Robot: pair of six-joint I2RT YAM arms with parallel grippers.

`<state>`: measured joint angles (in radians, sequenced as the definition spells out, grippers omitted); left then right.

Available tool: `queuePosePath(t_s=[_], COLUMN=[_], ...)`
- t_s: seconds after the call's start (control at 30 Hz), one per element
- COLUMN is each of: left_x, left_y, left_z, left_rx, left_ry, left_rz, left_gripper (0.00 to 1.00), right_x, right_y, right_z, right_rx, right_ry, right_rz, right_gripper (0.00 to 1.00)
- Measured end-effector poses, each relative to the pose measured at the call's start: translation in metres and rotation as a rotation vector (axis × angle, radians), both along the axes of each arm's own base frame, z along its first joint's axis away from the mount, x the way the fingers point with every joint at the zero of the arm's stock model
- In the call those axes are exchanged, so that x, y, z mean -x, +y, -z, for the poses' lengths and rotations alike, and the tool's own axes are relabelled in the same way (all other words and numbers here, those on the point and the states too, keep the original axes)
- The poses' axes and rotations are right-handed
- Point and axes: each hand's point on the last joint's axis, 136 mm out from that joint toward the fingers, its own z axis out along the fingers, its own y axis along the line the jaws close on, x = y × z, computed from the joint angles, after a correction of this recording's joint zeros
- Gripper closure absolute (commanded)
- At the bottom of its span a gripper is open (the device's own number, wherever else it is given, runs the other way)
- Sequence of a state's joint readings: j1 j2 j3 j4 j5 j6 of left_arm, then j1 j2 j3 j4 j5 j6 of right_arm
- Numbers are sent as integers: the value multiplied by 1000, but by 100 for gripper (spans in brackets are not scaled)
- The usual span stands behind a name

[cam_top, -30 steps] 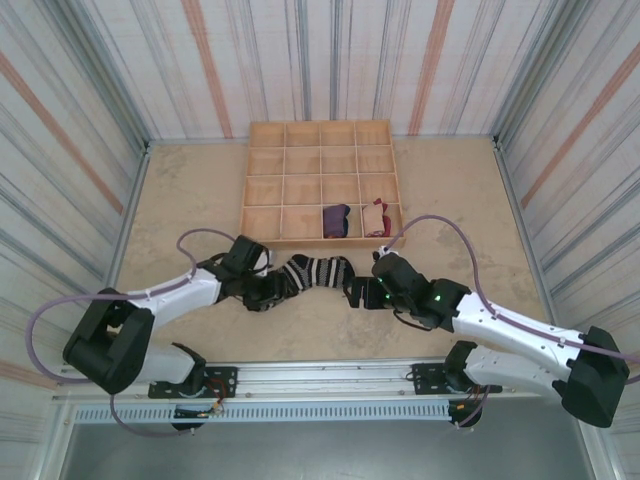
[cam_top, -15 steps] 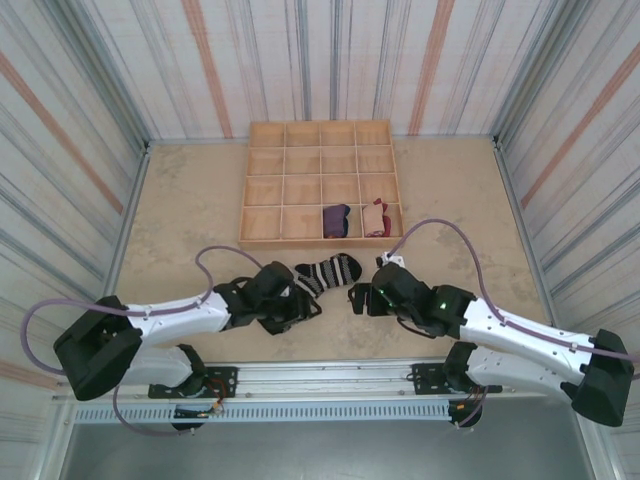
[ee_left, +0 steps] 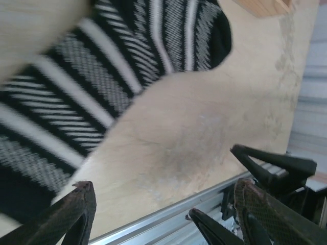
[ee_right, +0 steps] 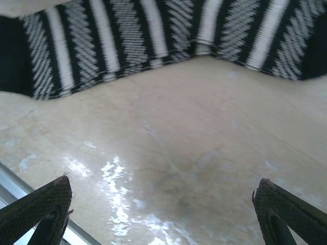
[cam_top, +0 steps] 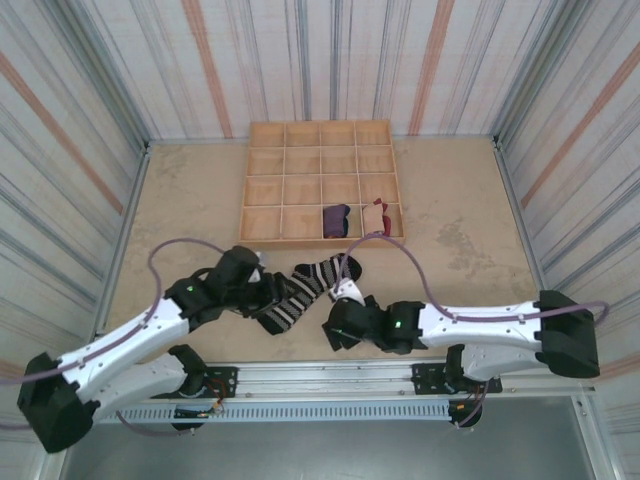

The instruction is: Roll the socks

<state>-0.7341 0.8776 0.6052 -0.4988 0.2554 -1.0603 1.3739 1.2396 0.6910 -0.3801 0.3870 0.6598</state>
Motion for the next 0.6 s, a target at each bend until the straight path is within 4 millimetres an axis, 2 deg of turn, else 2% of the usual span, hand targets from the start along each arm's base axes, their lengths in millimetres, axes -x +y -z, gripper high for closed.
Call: queuePosePath(t_s=[0.13, 0.23, 0.37, 0.5, 0.6], left_x=[7, 13, 27, 37, 36], left_y=[41, 59, 66, 67, 62], left_z=[14, 30, 54, 75, 82], left_rx=[-49, -74, -108, -119, -101], left_ry=[66, 136, 232, 305, 331], left_rz=[-74, -109, -100, -91, -86], left_gripper=[30, 31, 32, 37, 42], right_x=[10, 15, 21, 27, 27], right_y=[27, 44, 61, 71, 76], right_z=[-6, -16, -17, 0, 10], right_rx=[-21, -67, -72, -12, 28], right_ry=[-68, -115, -176, -218, -249], right_rz=[-119, -193, -278, -351, -386], right_gripper=[15, 17, 18, 19, 24])
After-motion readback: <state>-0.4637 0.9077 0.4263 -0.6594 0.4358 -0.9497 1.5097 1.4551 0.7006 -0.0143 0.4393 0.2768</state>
